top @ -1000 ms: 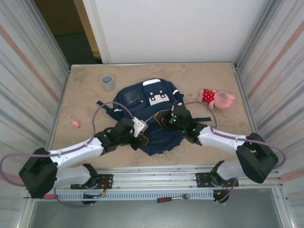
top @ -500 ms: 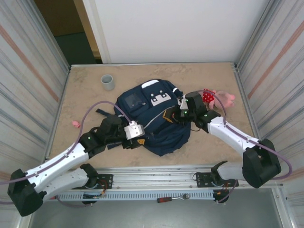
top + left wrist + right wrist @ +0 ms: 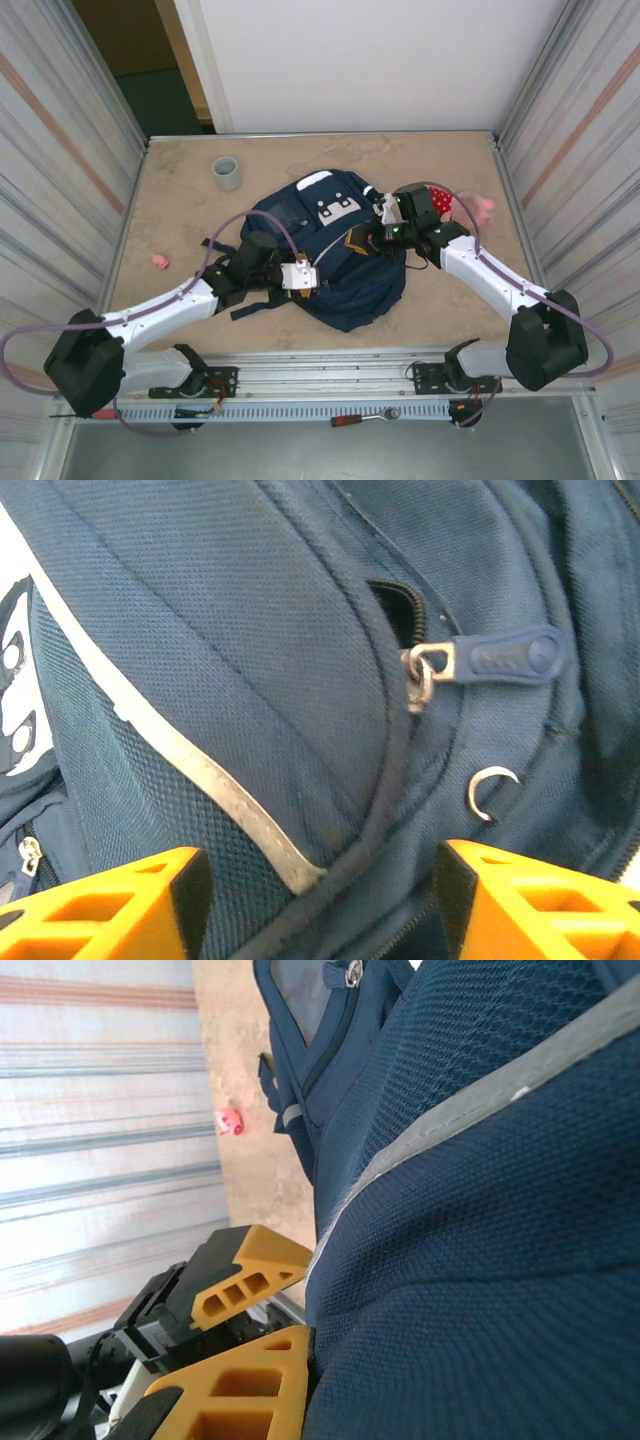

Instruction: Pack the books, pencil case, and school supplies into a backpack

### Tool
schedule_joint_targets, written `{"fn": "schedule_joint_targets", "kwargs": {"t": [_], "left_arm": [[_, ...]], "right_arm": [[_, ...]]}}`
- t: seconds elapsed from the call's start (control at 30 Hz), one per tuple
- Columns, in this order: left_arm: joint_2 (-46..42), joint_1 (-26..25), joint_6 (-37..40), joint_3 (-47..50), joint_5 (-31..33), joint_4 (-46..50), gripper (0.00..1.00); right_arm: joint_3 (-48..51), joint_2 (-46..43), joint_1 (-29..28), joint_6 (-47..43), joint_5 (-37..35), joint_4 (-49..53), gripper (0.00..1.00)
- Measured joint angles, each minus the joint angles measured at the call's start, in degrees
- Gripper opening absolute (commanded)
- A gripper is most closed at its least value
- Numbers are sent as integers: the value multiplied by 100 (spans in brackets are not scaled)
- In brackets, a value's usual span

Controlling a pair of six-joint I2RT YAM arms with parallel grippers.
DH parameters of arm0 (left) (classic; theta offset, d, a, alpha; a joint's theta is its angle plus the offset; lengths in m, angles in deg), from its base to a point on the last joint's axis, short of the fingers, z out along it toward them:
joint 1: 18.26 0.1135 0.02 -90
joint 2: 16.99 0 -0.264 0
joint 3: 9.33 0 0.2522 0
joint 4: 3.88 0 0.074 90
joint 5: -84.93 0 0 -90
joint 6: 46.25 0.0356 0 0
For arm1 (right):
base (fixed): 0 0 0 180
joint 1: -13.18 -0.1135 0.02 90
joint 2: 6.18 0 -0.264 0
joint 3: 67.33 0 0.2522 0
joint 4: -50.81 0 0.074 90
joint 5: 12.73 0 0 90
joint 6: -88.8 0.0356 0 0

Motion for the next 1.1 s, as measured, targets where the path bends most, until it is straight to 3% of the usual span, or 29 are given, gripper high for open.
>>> {"fn": "schedule_joint_targets", "kwargs": {"t": [0.1, 0.13, 0.17, 0.23, 0.27, 0.37, 0.5, 0.73, 0.93, 1.1], "left_arm": [[177, -2, 31, -63, -42, -179, 35], [208, -2, 48, -83, -59, -205, 22], [223, -4, 57, -96, -94, -201, 11], [225, -17, 72, -107, -140, -219, 3], [225, -17, 66, -118, -170, -203, 2], [221, -15, -11, -168, -223, -146, 1], [221, 55, -195, -319, -404, 138, 1], [256, 232, -671, -946, -909, 1067, 2], [374, 302, -1075, -1172, -1257, 1473, 2], [529, 426, -1322, -1322, -1554, 1606, 2]], "right_arm": [[0, 0, 52, -2, 59, 7, 0], [0, 0, 74, -2, 85, 20, 1], [0, 0, 109, 0, 105, 24, 6], [0, -2, 146, -44, 94, 85, 23], [-9, -24, 162, -131, 48, 195, 32], [-72, -306, 76, -420, -428, 669, 38], [-107, -1182, -389, -695, -1648, 1394, 38], [118, -2559, -2096, -737, -3412, 1764, 34], [118, -1838, -3270, -826, -4555, 1777, 40], [-74, -1023, -3672, -1169, -5018, 1633, 42]]}}
